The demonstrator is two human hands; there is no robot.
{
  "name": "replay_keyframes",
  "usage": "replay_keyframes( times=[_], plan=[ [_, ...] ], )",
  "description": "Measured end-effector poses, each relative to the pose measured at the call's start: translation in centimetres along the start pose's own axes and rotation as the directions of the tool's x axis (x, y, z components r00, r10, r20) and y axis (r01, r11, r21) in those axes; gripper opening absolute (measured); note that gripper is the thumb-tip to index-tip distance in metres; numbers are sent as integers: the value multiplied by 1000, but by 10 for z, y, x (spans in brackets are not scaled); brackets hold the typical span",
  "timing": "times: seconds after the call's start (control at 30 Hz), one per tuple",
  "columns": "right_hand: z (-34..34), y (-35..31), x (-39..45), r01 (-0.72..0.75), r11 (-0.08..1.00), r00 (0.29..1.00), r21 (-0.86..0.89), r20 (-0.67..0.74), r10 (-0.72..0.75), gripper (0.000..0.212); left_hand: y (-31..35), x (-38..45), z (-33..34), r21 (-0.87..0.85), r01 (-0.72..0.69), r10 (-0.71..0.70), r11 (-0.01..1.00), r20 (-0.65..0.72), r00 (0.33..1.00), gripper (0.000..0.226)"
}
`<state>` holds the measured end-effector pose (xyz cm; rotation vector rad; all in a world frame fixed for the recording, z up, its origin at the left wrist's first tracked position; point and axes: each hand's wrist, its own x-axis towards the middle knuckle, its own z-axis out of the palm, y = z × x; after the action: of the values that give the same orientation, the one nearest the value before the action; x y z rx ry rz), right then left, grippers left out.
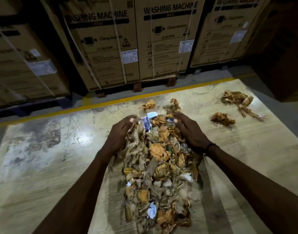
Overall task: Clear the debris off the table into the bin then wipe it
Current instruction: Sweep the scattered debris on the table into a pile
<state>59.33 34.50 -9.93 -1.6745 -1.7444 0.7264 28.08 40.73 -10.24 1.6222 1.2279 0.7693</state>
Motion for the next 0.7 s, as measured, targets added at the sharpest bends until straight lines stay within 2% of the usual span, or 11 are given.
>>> replay_keyframes(
  times=[0.1,0.2,0.27,0.33,0.43,0.5,0.6,0.7],
  plan=[
    [-6,-4,0,106,994,993,24,-59,-104,43,6,1,-7,-11,-74,73,997,-89,993,63],
    [-18,-4,25,79,996,979,44,-193,-69,40,24,28,-15,19,-76,78,997,-181,980,57],
    [-23,-3,46,38,997,983,63,-183,-26,49,38,56,-16,111,-29,38,993,-75,996,57],
    [-24,1,65,-19,999,997,44,-74,22,59,54,79,-9,243,-25,-2,970,107,994,59],
    [-18,-1,82,-23,999,991,-29,130,26,57,65,100,12,369,-78,-40,926,301,953,56],
    [-10,-1,81,35,999,981,-20,190,-31,56,61,103,24,407,-133,-50,903,409,911,49],
    [-6,5,69,140,989,974,54,170,-147,55,55,96,29,331,-95,-57,939,421,905,41],
    [-19,11,64,201,972,976,119,57,-209,37,58,95,23,288,-226,92,931,415,905,34]
  ],
)
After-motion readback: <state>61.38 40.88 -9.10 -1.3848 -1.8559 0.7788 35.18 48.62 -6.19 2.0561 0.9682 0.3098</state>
